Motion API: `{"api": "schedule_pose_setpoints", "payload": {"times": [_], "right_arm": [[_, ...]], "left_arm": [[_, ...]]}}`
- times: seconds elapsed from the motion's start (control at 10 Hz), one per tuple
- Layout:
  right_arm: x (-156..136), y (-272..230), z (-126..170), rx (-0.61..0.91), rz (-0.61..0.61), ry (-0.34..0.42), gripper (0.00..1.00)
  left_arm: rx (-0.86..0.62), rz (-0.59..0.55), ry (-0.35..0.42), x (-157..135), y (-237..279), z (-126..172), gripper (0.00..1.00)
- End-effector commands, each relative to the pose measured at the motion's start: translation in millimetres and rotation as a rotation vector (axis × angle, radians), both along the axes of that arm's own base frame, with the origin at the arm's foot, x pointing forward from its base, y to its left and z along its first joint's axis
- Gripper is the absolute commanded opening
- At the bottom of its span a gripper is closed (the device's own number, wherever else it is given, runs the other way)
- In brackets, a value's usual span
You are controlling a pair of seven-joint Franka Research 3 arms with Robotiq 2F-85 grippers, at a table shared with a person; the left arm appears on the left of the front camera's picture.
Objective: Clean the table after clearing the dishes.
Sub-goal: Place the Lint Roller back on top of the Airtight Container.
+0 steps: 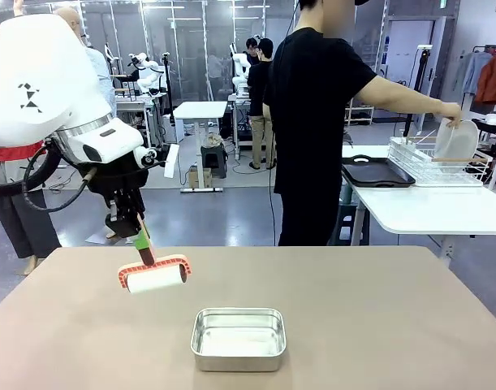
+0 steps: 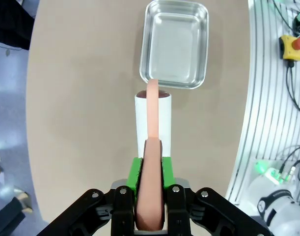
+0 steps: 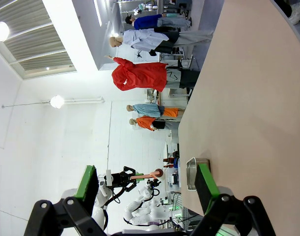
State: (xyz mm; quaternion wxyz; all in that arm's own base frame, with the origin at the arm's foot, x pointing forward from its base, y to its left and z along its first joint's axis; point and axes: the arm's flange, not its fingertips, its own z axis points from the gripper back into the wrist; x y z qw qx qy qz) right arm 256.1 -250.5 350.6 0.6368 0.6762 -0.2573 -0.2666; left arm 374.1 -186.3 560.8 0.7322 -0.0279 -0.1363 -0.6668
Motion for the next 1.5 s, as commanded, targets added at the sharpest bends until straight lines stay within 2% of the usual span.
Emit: {"api": "schedule_pose_setpoints", "payload": {"times": [0.0,0.2,0.6,0.7,1.1,1.4], "right_arm": [[-4,2,3,-0.004,0.004,-0.006,1.0],[-4,2,3,-0.004,0.004,-0.006,1.0],[-4,2,3,-0.004,0.004,-0.006,1.0],[-4,2,3,-0.004,0.004,-0.006,1.0],[-4,2,3,-0.004,0.004,-0.006,1.0],[-4,2,3,-0.004,0.004,-0.006,1.0]], "left_arm": [[0.12,-0.195,-0.015,-3,-43,2,0.21],[0.137,-0.309,-0.016,3,-94,2,0.21],[0.18,-0.358,0.087,20,-146,-22,0.21],[0.158,-0.363,0.127,23,-159,-32,0.21],[0.181,-0.411,0.2,44,-203,-80,0.21],[0.192,-0.359,0.291,51,-216,-116,0.21]]}}
